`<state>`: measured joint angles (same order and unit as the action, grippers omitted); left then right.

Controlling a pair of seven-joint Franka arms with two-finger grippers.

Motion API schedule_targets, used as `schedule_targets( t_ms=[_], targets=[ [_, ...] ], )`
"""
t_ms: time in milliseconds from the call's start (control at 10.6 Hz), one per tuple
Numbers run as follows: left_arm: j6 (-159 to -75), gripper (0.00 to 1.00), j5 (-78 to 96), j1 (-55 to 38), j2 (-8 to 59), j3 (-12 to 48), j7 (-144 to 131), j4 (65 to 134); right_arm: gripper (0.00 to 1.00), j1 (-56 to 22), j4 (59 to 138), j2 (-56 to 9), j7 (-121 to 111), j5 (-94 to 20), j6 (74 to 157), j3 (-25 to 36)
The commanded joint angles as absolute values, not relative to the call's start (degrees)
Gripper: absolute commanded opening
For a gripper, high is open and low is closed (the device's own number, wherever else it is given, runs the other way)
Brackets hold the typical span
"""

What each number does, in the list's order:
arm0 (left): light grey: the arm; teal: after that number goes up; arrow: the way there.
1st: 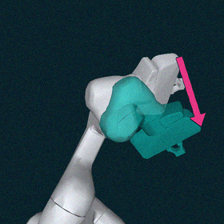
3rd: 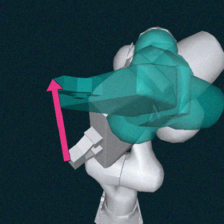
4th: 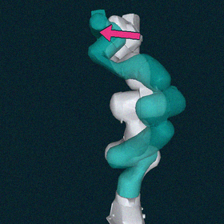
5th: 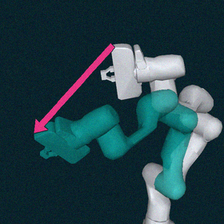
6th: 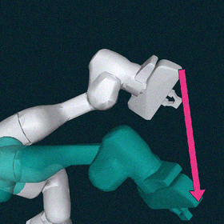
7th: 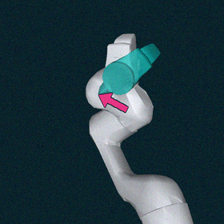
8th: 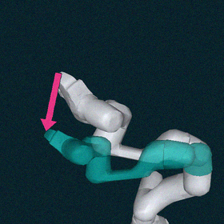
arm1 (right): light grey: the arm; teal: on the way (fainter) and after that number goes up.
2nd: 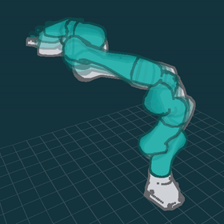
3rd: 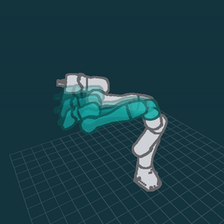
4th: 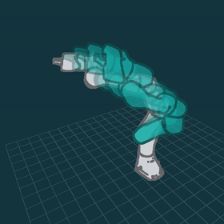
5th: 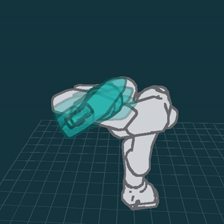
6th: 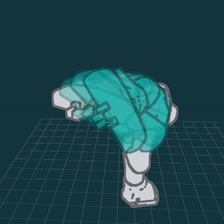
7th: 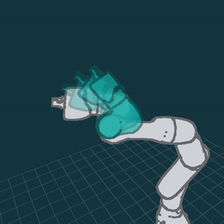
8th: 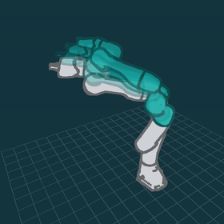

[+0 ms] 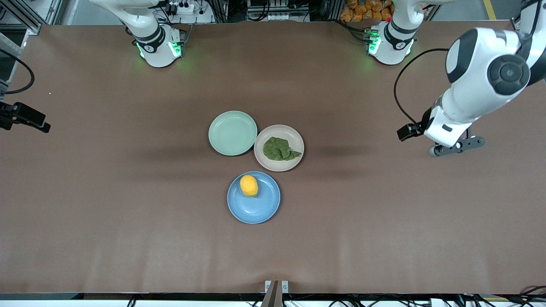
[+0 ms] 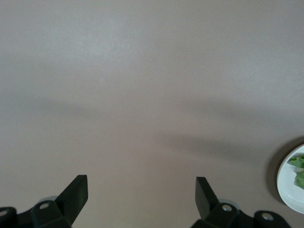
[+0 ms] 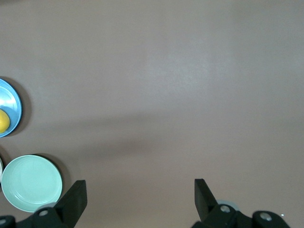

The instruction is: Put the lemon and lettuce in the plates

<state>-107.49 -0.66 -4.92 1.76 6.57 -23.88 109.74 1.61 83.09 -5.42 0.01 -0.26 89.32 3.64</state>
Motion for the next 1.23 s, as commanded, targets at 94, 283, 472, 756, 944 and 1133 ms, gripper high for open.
schedule_targets(
  t_ms=[94, 283, 472, 756, 944, 1133],
  targets=[
    [-106.8, 1.00, 0.4, -3.7, -2.7, 7.2, -20.0, 106.9, 1.00, 0.8, 83.2, -3.3, 0.8, 0.5, 89.2, 4.4],
    [-105.7, 1.00, 0.4, -3.6, -2.8, 7.2, -18.7, 101.7, 1.00, -0.4, 83.3, -3.1, 0.8, 0.4, 88.9, 5.8],
    [-99.1, 1.00, 0.3, -3.4, -3.9, 7.3, -13.4, 97.7, 1.00, -0.4, 83.1, -3.1, 0.7, 0.4, 88.8, 5.7],
    [-92.6, 1.00, 0.3, -3.2, -4.0, 7.4, -9.8, 93.0, 1.00, -0.3, 83.1, -3.1, 0.7, 0.4, 88.7, 5.5],
    [-87.5, 1.00, 0.0, -3.3, -2.9, 7.0, -9.0, 87.8, 1.00, -0.3, 83.1, -3.2, 0.6, 0.4, 88.8, 5.4],
    [-87.0, 1.00, -0.3, -3.2, -2.8, 7.0, -8.6, 86.7, 1.00, -0.1, 83.1, -3.2, 0.5, 0.4, 88.8, 5.4]
  ],
)
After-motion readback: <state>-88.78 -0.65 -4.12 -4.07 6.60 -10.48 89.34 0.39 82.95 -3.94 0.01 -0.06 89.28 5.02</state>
